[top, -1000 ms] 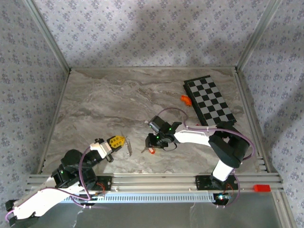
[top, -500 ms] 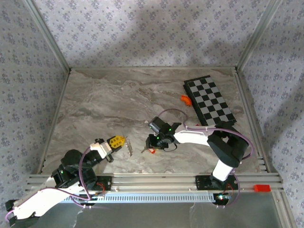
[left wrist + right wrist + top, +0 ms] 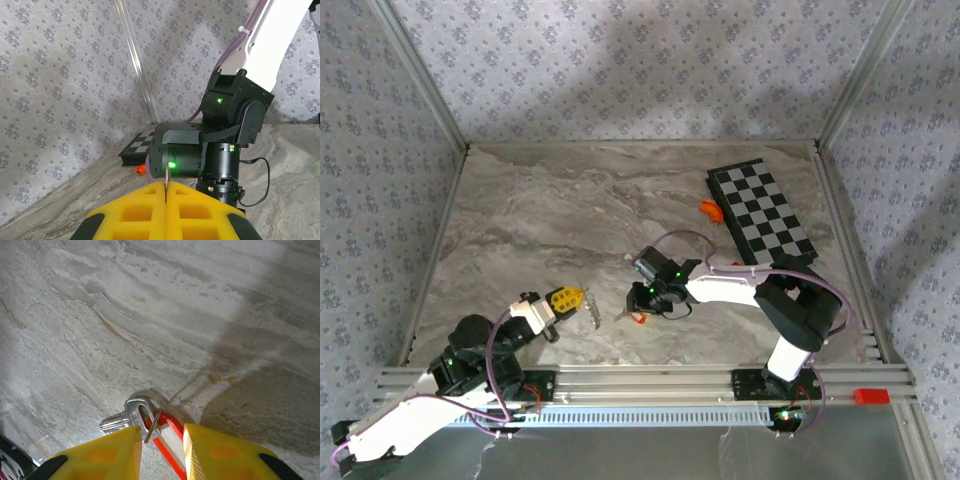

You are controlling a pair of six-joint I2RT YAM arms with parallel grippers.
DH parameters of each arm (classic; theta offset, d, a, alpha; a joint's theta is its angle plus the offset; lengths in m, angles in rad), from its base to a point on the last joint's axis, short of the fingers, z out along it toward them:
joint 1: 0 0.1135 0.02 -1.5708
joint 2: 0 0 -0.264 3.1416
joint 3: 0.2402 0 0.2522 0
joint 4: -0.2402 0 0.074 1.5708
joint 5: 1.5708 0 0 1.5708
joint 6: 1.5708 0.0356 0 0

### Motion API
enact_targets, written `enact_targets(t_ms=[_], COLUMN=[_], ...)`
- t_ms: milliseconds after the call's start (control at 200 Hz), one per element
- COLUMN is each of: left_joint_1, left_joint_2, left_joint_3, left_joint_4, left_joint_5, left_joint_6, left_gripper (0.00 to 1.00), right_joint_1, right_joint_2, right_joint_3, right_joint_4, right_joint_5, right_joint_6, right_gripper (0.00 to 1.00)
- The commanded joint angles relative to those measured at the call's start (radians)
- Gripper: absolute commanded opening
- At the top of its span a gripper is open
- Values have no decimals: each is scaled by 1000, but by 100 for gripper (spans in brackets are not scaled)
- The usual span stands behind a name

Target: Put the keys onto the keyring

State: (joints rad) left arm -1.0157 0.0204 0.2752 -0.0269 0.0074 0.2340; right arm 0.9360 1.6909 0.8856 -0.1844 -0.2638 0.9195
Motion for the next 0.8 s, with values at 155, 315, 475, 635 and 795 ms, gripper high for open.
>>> enact_targets(t_ms=[155, 315, 475, 635, 795], left_joint_1=[-6, -6, -6, -6, -6], left_joint_2=[-14, -14, -14, -14, -14], left_joint_3=[10, 12, 12, 12, 12], left_joint_4=[27, 27, 27, 27, 27], left_joint_5=[9, 11, 11, 11, 11], left_joint_6=[-13, -12, -12, -10, -12], left_gripper=[0, 0, 0, 0, 0], right_joint_1=[0, 9, 14, 11, 12], right_joint_2=[27, 35, 45, 49, 55], right_joint_3=[5, 40, 58, 66, 73], right_joint_4=[-6, -57, -76, -79, -78], right_joint_5=[-4, 21, 29, 26, 20], right_joint_6=[3, -30, -44, -47, -51], right_gripper=[30, 34, 32, 29, 25])
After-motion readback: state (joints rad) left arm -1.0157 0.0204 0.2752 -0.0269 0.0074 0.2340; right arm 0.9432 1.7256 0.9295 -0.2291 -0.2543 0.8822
